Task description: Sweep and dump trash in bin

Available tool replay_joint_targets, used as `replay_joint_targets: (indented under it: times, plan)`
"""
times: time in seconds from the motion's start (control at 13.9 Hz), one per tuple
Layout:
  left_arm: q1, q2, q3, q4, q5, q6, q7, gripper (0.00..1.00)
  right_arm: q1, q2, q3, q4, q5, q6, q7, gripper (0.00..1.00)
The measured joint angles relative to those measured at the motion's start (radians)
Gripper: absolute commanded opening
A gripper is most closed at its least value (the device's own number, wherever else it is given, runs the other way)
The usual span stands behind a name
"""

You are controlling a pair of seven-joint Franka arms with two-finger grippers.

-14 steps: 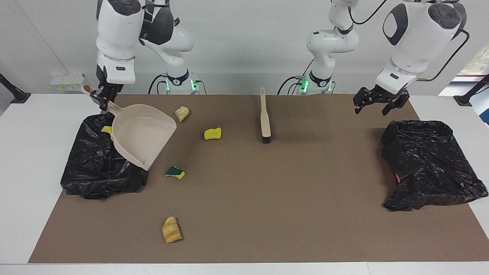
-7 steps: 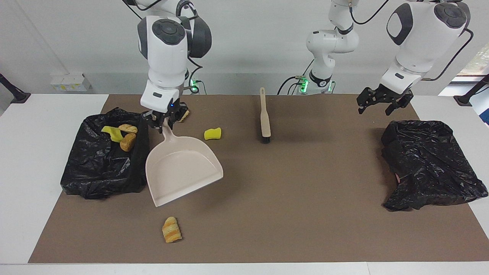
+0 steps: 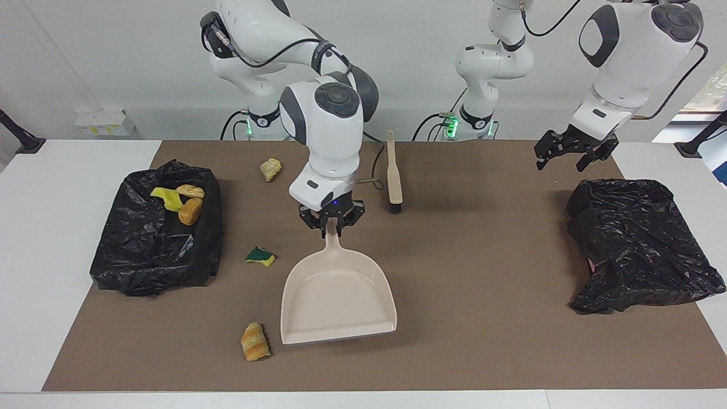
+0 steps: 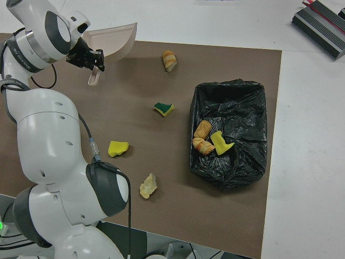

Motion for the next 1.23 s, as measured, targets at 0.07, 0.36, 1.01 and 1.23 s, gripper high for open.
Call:
replay_joint_targets:
  times: [0.07,0.36,1.01,1.23]
  plan:
    - [0.0,0.0,0.0,0.0,0.0,0.0,0.0,1.0,0.02,0.034,0.001,0.02,0.001,0.025,0.048,0.0]
    - [0.0,0.0,0.0,0.0,0.0,0.0,0.0,1.0,0.114,0.128,0.003,0.054,0.002,0.083,0.202,0.0]
    - [0.0,0.0,0.0,0.0,0.0,0.0,0.0,1.0,0.163,0.2,0.004,0.058,0.095,0.091,0.234,0.49]
    - [0.0,0.0,0.0,0.0,0.0,0.0,0.0,1.0,0.172,0.196,0.005,0.058,0.098,0.091,0.234,0.95]
